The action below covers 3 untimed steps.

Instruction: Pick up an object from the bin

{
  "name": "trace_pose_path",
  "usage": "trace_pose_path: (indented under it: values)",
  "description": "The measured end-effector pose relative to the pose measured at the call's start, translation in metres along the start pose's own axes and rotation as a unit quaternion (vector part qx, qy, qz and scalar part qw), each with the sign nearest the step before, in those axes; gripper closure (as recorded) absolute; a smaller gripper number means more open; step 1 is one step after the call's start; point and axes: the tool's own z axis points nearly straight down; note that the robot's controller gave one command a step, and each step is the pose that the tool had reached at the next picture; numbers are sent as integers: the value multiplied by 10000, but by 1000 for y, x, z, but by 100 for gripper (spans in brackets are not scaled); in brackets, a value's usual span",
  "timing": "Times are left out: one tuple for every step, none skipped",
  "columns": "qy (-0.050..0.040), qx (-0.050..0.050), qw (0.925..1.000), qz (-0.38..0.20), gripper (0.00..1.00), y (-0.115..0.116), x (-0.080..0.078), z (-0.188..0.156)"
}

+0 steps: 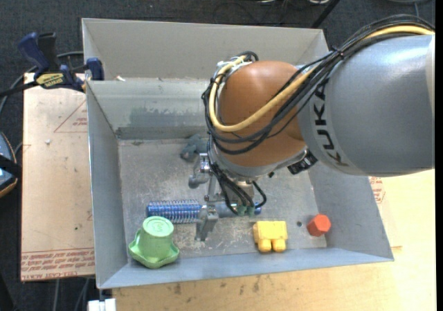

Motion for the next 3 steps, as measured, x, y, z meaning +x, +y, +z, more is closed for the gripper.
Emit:
trace_pose_path:
  values:
    - [-63,-20,9965,-838,0,-76,-56,145]
    - [-83,-16,9964,-844,100,-75,-57,140]
    - [-47,2,9948,-1013,100,-85,-17,78]
